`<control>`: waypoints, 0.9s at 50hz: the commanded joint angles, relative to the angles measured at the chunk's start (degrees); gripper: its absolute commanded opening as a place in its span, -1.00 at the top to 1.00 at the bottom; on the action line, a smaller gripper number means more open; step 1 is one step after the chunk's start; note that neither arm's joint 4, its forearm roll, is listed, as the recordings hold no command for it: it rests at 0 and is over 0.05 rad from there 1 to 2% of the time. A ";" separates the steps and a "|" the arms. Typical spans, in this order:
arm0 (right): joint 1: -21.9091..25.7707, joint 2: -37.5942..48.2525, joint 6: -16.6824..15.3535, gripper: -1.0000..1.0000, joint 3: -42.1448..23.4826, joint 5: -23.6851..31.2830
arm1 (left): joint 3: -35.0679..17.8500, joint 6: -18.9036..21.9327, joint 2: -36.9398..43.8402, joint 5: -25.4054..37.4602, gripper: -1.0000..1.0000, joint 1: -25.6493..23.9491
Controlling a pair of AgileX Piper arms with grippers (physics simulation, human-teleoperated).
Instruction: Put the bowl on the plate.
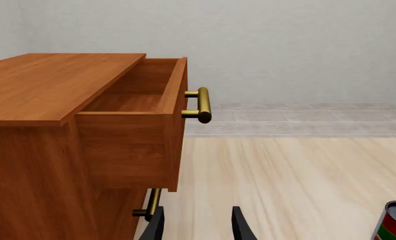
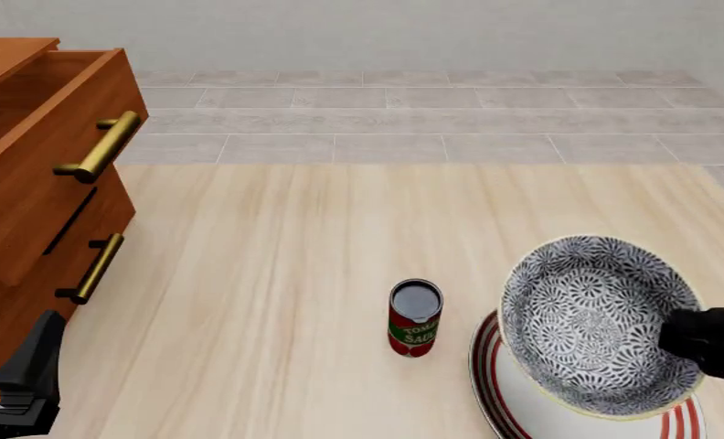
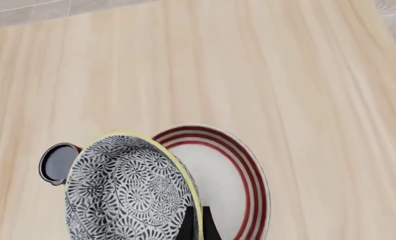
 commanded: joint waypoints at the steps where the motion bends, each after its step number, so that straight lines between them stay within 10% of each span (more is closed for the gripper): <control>1: -1.06 -6.12 0.89 1.00 1.97 4.47 | 0.00 0.00 0.00 0.00 -1.00 0.00; 45: -2.05 -4.27 3.95 1.00 11.88 -4.01 | 0.00 0.00 0.00 0.00 -1.00 0.00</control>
